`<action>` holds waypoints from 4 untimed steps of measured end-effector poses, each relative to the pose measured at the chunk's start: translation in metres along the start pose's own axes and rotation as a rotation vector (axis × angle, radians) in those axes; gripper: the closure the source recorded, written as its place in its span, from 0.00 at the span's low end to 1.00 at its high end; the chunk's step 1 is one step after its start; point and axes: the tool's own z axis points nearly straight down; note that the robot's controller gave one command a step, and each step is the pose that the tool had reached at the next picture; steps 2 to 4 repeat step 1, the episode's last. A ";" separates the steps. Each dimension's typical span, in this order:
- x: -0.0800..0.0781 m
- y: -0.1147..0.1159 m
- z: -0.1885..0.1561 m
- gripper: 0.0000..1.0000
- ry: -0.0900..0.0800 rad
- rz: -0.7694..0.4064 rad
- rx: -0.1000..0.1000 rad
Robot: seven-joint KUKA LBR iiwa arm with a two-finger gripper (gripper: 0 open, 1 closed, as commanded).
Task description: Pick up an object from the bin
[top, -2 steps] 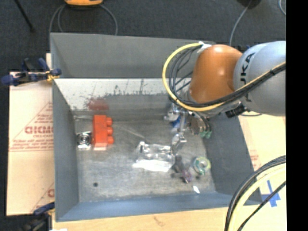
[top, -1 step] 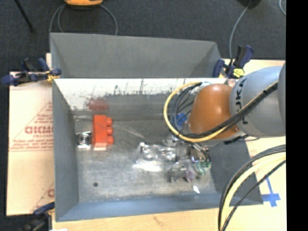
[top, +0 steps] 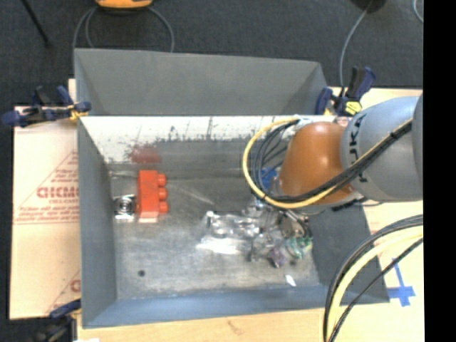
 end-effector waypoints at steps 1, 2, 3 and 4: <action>-0.024 -0.006 -0.125 1.00 0.016 -0.007 0.003; -0.024 -0.006 -0.125 1.00 0.016 -0.007 0.003; -0.024 -0.006 -0.125 1.00 0.016 -0.007 0.003; -0.024 -0.006 -0.125 1.00 0.016 -0.007 0.003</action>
Offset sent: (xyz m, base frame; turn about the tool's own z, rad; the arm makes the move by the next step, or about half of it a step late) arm 0.0185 -0.0031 0.1218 -0.0107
